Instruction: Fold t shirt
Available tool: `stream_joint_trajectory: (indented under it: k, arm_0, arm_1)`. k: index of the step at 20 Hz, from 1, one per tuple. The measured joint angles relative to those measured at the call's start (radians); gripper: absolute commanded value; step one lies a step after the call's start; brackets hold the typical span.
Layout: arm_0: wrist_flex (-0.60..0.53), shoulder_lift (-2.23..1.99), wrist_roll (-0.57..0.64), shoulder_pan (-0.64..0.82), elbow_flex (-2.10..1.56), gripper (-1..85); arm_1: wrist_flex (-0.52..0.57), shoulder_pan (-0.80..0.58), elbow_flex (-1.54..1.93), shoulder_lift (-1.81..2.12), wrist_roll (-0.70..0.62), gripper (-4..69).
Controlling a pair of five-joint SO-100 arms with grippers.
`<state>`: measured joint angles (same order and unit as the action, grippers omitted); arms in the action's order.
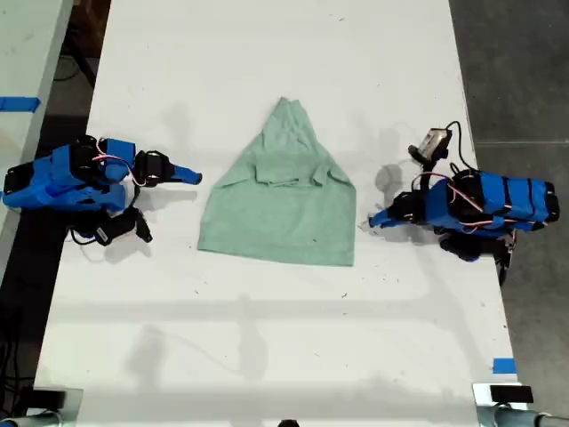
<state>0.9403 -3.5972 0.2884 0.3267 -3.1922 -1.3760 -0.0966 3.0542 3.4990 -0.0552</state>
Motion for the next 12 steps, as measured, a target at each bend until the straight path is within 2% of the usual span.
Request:
stream_joint_trajectory:
  k: [12]
  arm_0:
    - [0.006, 0.000, -0.003, 0.000, 0.000, -0.2]
  arm_1:
    - [0.000, 0.000, 0.000, 0.000, 0.000, 10.6]
